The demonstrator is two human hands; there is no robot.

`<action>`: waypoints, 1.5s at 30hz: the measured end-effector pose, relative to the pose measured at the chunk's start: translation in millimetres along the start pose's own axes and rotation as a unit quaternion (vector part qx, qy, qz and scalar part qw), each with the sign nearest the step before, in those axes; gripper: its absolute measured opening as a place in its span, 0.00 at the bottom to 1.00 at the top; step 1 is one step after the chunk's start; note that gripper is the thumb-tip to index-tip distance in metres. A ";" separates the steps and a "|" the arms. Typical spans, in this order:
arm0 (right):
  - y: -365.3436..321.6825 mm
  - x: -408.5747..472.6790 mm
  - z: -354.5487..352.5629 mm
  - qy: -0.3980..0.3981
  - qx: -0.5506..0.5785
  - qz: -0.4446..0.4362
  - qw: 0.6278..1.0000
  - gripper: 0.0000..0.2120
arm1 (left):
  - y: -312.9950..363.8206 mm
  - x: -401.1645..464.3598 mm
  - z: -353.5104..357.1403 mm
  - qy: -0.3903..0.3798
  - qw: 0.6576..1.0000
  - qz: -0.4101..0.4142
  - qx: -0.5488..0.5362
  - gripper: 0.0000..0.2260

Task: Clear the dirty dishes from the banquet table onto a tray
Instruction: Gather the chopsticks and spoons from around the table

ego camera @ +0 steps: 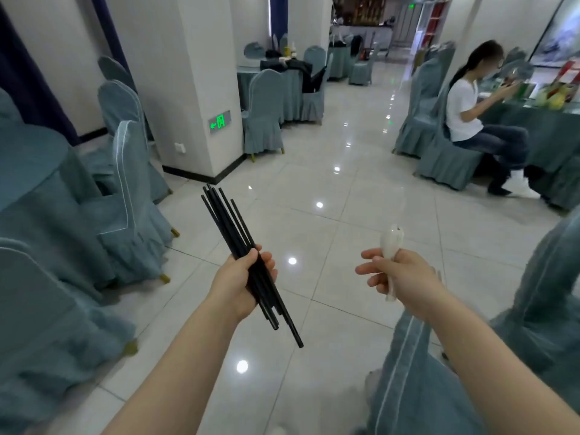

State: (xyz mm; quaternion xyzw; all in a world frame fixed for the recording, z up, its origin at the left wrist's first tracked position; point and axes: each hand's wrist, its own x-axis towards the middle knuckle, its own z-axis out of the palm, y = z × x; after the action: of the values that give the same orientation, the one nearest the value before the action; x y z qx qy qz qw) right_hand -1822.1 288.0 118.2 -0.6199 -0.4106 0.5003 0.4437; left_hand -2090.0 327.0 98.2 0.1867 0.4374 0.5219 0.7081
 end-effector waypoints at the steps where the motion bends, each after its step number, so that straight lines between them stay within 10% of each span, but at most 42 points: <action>1: -2.2 15.0 8.3 -0.002 -0.005 -0.001 1.000 0.08 | 7.1 14.0 -3.3 0.005 1.000 -0.003 0.003 0.07; 14: -29.3 214.6 35.8 0.056 -0.231 -0.023 0.971 0.05 | 82.6 217.8 29.6 0.007 0.998 -0.038 0.053 0.07; 26: -7.8 305.5 -56.0 0.287 -0.400 0.110 0.863 0.03 | 56.2 402.4 190.2 -0.197 0.946 -0.170 0.192 0.05; 45: 36.6 192.2 -297.9 0.622 -0.206 0.323 0.683 0.10 | -176.4 417.4 568.3 -0.481 0.776 -0.307 0.269 0.07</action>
State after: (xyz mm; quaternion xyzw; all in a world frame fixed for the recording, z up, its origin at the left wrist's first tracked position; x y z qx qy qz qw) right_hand -1495.2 419.8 65.3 -0.9586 0.0921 0.0146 0.2691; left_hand -1495.4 744.9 105.0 0.4524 0.1966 -0.0199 0.8696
